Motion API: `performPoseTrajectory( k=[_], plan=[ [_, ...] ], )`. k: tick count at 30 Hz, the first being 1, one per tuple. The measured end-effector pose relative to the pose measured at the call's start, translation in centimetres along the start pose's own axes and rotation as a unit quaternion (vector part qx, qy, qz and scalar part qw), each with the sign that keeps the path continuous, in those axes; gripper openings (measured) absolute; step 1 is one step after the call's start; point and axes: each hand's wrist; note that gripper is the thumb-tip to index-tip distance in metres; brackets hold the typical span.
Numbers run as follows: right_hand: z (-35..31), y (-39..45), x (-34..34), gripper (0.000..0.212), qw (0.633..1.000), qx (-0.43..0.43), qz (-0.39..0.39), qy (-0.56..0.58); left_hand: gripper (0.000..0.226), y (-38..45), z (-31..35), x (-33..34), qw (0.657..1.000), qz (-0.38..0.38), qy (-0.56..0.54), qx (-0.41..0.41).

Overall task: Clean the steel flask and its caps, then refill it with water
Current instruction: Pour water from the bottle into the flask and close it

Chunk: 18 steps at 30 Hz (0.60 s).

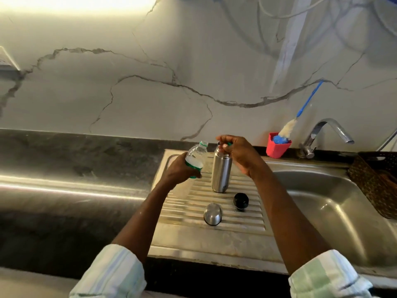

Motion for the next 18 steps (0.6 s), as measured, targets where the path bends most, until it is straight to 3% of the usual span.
performPoseTrajectory(
  k=[5,7,14,18],
  plan=[
    [1.0,0.1,1.9,0.034,0.964,-0.117,0.108,-0.213,0.061,-2.5,-1.5,2.0,0.994,-0.027,-0.109,0.001],
    [1.4,-0.2,2.6,0.032,0.966,-0.146,0.090,-0.195,0.062,-3.1,-1.6,2.4,0.991,-0.032,-0.126,0.001],
    [1.3,-1.1,2.7,0.040,0.967,-0.125,-0.030,-0.219,0.056,-3.5,-1.8,2.9,0.989,-0.059,-0.134,-0.004],
    [1.5,-1.4,2.7,0.037,0.954,-0.135,-0.036,-0.265,0.051,-3.4,-1.6,3.2,0.987,-0.075,-0.139,-0.017]
  ],
)
Point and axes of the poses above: each hand's wrist, its own y-axis towards the middle knuckle, its own x-axis out of the palm, z = x × y, and after that the axes turned 9 degrees about -y, right-handed
